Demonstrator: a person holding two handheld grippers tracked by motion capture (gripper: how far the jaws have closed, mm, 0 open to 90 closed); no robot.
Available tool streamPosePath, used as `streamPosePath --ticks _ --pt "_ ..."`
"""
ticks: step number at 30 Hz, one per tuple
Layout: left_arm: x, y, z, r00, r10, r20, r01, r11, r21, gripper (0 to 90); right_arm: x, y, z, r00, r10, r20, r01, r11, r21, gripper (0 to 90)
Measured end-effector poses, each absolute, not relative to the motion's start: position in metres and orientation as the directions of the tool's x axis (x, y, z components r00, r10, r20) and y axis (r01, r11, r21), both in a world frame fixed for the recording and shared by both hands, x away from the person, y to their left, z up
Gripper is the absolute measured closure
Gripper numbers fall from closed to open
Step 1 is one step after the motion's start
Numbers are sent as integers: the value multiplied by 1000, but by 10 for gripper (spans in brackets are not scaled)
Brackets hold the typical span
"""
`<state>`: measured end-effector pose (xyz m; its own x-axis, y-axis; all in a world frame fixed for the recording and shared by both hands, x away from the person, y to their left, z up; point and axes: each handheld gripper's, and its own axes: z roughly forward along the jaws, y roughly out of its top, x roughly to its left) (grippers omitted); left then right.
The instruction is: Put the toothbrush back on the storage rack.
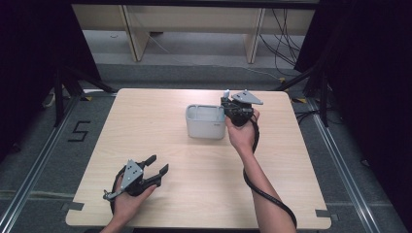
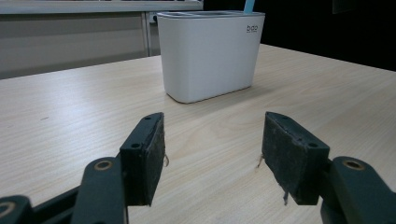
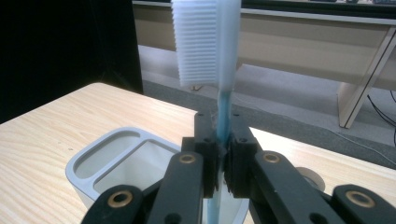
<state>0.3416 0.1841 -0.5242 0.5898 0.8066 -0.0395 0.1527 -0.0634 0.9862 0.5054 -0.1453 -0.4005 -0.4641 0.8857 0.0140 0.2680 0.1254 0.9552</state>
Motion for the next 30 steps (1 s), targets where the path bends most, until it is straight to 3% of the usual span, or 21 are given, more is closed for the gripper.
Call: streamPosePath --ticks 30 --pt "342 184 -524 592 805 -40 155 -65 986 390 504 -144 -414 -461 887 30 297 123 947 855"
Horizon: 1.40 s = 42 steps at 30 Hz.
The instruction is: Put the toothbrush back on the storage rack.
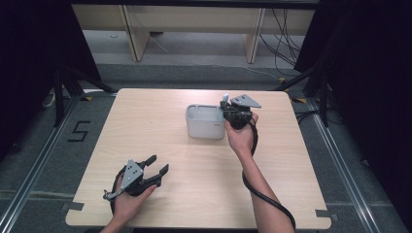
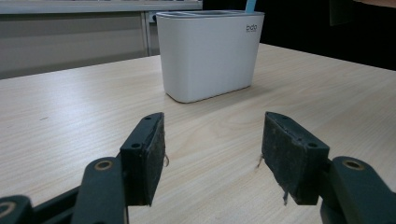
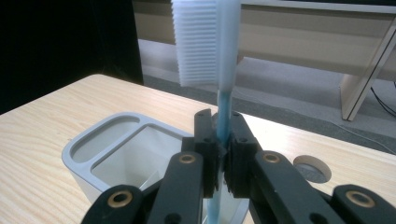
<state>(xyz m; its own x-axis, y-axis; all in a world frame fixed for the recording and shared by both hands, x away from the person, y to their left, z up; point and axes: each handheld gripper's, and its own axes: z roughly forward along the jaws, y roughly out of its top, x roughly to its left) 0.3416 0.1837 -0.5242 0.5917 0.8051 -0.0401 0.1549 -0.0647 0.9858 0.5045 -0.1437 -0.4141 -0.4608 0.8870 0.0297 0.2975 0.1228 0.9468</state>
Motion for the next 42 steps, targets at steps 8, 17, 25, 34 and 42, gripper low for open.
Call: streamPosePath --ticks 8,17,25,34,42 --pt "342 184 -524 593 804 -41 154 -64 986 390 506 -143 -418 -473 881 17 288 136 948 854" --pt "342 184 -524 594 804 -41 155 -64 986 389 505 -142 -422 -471 882 23 297 134 945 854" --pt "342 184 -524 594 803 -43 156 -63 986 389 505 -143 -425 -467 884 5 294 150 944 854" --pt "341 184 -524 594 803 -43 156 -63 986 389 506 -142 -430 -473 881 19 307 144 941 853" --pt "342 184 -524 594 803 -43 156 -63 986 389 506 -142 -433 -475 880 12 305 152 940 853"
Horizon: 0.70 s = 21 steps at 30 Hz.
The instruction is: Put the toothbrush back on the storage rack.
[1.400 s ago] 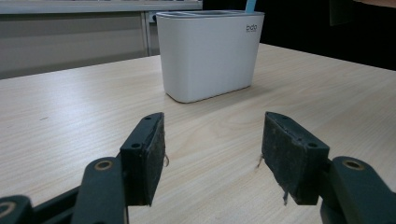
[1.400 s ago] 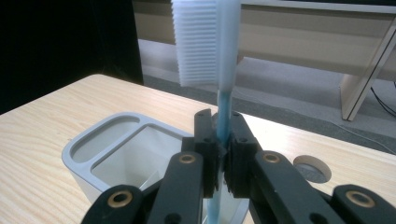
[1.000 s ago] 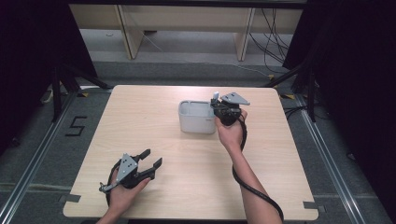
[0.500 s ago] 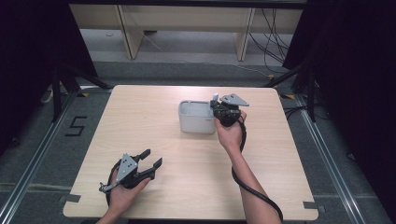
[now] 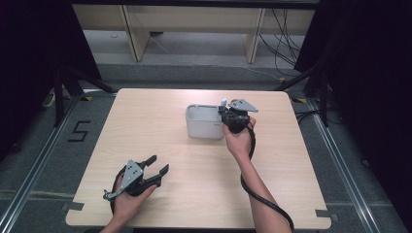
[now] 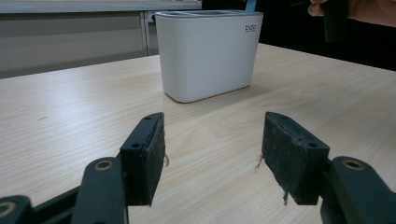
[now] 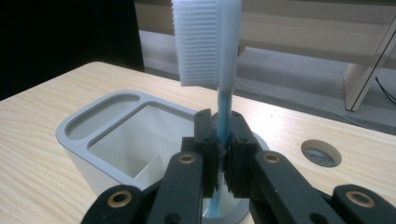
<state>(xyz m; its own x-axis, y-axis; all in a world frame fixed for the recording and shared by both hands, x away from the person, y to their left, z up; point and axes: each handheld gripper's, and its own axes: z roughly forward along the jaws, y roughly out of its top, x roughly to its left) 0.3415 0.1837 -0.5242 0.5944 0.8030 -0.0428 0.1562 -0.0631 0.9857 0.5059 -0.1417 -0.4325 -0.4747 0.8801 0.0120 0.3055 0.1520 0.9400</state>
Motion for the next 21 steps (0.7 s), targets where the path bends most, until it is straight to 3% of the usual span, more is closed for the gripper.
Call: streamPosePath --ticks 15,21 --pt "342 184 -524 596 802 -43 156 -63 986 389 505 -141 -439 -463 885 53 344 124 931 852" --pt "342 184 -524 596 802 -44 156 -63 986 389 507 -142 -442 -472 882 18 319 151 936 852"
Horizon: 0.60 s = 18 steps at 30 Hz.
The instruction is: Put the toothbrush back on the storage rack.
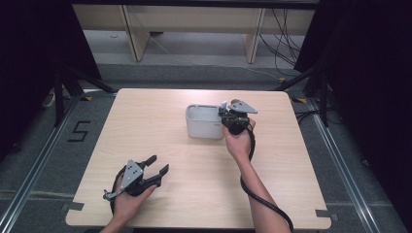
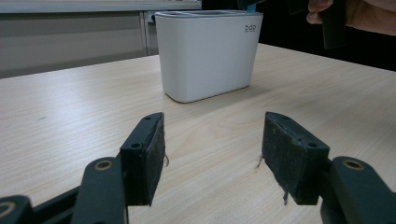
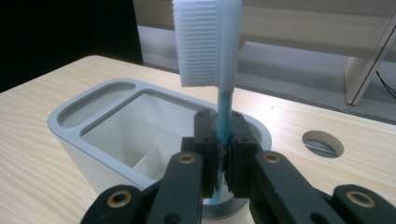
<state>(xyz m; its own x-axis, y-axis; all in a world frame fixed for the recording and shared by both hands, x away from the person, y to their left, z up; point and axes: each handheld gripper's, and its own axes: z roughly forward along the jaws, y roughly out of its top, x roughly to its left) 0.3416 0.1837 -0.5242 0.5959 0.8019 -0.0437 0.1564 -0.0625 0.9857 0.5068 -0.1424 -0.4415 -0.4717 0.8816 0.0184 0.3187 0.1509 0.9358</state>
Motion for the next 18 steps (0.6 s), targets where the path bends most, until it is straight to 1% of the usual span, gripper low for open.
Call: streamPosePath --ticks 6,8,11,18 --pt "342 184 -524 596 802 -42 155 -64 986 389 505 -141 -443 -459 887 46 343 129 930 852" --pt "342 184 -524 596 802 -44 155 -62 986 389 507 -142 -445 -469 883 22 326 150 934 852" --pt "342 184 -524 596 802 -44 156 -62 986 389 506 -142 -446 -460 886 50 349 128 928 852" --pt "342 184 -524 596 802 -42 156 -64 986 389 506 -142 -446 -463 885 52 350 128 928 851"
